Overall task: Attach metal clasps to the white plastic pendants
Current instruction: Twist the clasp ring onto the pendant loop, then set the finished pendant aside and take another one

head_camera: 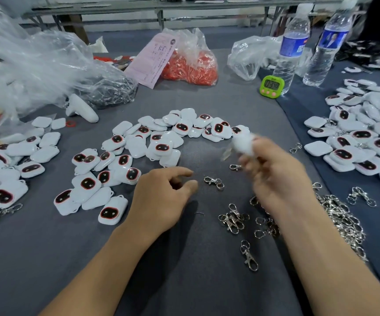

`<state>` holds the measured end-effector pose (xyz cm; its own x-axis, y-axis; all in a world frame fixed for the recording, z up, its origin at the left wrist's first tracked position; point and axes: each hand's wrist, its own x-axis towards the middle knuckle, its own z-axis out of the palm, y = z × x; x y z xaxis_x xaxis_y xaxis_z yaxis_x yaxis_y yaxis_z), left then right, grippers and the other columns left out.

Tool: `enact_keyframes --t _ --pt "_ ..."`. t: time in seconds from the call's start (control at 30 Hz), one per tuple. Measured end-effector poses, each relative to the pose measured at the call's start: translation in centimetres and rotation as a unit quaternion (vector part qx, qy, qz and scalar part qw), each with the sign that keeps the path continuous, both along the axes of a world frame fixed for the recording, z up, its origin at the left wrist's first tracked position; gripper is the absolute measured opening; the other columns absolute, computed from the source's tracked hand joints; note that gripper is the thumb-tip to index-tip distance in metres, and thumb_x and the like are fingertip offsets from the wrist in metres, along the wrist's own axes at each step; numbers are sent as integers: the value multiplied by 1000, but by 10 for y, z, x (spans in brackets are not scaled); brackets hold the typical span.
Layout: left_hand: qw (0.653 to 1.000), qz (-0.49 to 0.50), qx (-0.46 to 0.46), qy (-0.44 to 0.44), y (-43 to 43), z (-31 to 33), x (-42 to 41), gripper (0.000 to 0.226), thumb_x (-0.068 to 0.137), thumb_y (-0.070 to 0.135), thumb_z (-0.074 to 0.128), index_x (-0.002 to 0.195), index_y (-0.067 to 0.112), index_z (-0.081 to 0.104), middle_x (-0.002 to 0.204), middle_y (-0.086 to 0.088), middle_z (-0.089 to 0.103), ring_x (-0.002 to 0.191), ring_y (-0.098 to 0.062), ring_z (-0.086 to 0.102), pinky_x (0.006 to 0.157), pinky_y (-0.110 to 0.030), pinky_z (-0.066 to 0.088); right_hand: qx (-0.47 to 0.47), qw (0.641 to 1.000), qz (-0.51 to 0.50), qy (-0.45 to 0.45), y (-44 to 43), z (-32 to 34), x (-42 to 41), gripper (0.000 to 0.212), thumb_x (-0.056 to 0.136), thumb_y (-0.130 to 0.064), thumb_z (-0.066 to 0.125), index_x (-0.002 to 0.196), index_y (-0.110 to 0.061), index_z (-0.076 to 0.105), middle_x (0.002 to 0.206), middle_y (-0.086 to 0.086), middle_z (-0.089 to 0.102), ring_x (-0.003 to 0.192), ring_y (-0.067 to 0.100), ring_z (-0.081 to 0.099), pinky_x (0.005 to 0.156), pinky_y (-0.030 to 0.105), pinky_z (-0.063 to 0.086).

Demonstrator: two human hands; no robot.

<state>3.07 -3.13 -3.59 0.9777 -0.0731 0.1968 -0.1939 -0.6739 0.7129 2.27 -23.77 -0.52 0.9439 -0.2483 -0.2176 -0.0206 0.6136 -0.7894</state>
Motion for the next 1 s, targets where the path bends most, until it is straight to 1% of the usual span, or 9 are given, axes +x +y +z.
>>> enact_keyframes --t 0.07,0.13,0.3,0.37,0.47,0.6,0.7,0.77,1.0 --pt "1000 -10 9 -3 -1 0 -1 21 81 43 77 101 39 76 73 19 68 75 1 62 73 -23 51 217 970 -77 -82 -23 7 -6 16 86 -4 70 102 0 69 88 9 77 77 14 76 68 19 60" --pt "999 -26 39 -20 -4 1 -4 23 81 44 76 103 40 75 73 20 67 75 0 61 77 -28 53 241 961 -87 -103 -34 9 -8 31 79 -8 75 109 -3 70 96 7 77 89 13 76 77 21 61" --pt "984 -148 89 -35 -19 5 -17 55 75 62 63 126 42 65 110 30 62 109 7 50 99 -11 36 -130 989 -64 -25 -2 -5 3 26 81 11 71 97 -9 74 89 7 78 73 17 71 72 24 59" --pt "968 -202 139 -50 -25 5 -21 64 76 68 58 135 41 59 135 26 54 125 4 42 109 -19 32 -324 944 -67 -11 7 -16 7 27 83 7 71 96 -16 77 89 0 78 73 12 69 76 25 56" --pt "960 -226 156 -48 -26 5 -20 51 80 60 66 127 41 66 136 24 56 123 -1 43 106 -24 35 -595 803 -27 11 18 -29 9 34 85 -11 68 110 -33 76 97 -14 74 80 -1 63 84 19 47" --pt "975 -174 118 -65 -23 4 -12 14 88 28 72 99 30 80 106 18 72 98 -8 54 91 -29 43 -636 772 3 1 27 -32 18 44 88 -12 62 126 -33 68 121 -4 65 96 12 56 86 20 37" --pt "986 -104 113 -70 -18 3 -10 11 88 28 71 94 28 80 99 16 73 97 -9 57 86 -29 45 -641 767 -2 -11 28 -35 22 55 89 -11 61 141 -28 57 151 -4 47 131 19 48 97 18 29" --pt "987 -64 123 -77 -16 3 -11 11 88 31 71 94 29 80 99 16 73 98 -9 60 83 -29 47 -646 763 -4 -20 30 -38 25 63 90 -12 60 151 -26 46 163 -4 34 151 16 26 108 21 23" --pt "989 -123 83 -15 -1 6 -7 19 83 40 74 101 36 78 107 23 68 101 3 58 89 -20 45 -705 709 18 -23 32 -41 66 73 97 -24 54 163 -21 20 171 6 14 158 26 4 126 43 16"
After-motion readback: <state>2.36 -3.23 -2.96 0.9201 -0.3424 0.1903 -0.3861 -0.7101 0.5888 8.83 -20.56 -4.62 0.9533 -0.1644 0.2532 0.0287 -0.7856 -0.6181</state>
